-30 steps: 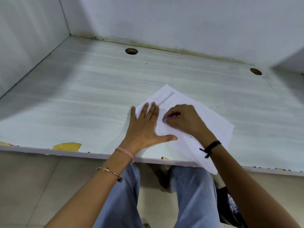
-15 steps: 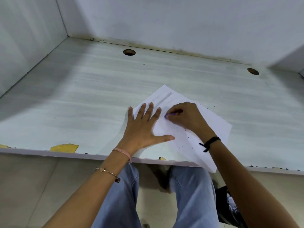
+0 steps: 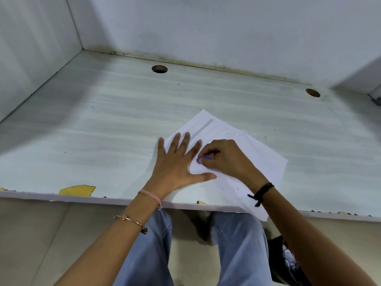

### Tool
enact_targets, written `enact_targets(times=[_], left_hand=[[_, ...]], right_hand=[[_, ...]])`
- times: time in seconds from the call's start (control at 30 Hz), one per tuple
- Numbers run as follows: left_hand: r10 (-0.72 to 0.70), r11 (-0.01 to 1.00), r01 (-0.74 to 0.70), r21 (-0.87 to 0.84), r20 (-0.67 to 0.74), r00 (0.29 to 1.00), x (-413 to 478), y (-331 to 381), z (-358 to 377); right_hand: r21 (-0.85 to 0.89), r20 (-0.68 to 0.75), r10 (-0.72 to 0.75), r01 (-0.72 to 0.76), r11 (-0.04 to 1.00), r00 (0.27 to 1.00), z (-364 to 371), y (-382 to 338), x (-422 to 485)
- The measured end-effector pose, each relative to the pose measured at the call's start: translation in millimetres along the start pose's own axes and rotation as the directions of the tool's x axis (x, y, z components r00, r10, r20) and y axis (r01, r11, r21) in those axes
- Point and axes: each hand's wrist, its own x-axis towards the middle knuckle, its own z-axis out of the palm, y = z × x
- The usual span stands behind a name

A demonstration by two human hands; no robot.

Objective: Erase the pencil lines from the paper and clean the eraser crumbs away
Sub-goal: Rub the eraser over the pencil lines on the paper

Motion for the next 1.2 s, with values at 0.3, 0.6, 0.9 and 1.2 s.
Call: enact_targets(times=[0.3, 0.6, 0.9, 1.2], left_hand=[[-0.001, 1.0, 0.001, 0.014, 0.014, 1.0, 0.6, -0.5, 0.1], [0.001, 1.0, -0.001, -0.008, 0.029, 1.0, -1.0, -0.4, -1.8], [-0.005, 1.0, 0.004, 0.014, 0.038, 0.999, -0.1, 0.1, -3.1], [-0.01, 1.0, 0.009, 0.013, 0.052, 0.999, -1.1, 0.7, -3.9]], right_hand=[[0.011, 0.034, -0.006, 0.005, 1.0, 0.999, -0.7, -0.2, -4.8], [-0.027, 0.063, -0.019, 0.021, 0.999, 0.998, -8.4, 7.5, -5.5], [0.018, 0.091, -0.035, 0.034, 0.999, 0.995, -8.2, 9.6, -7.2], [0.008, 0.055, -0.021, 0.021, 1.0, 0.998, -9.5, 12.8, -4.0]])
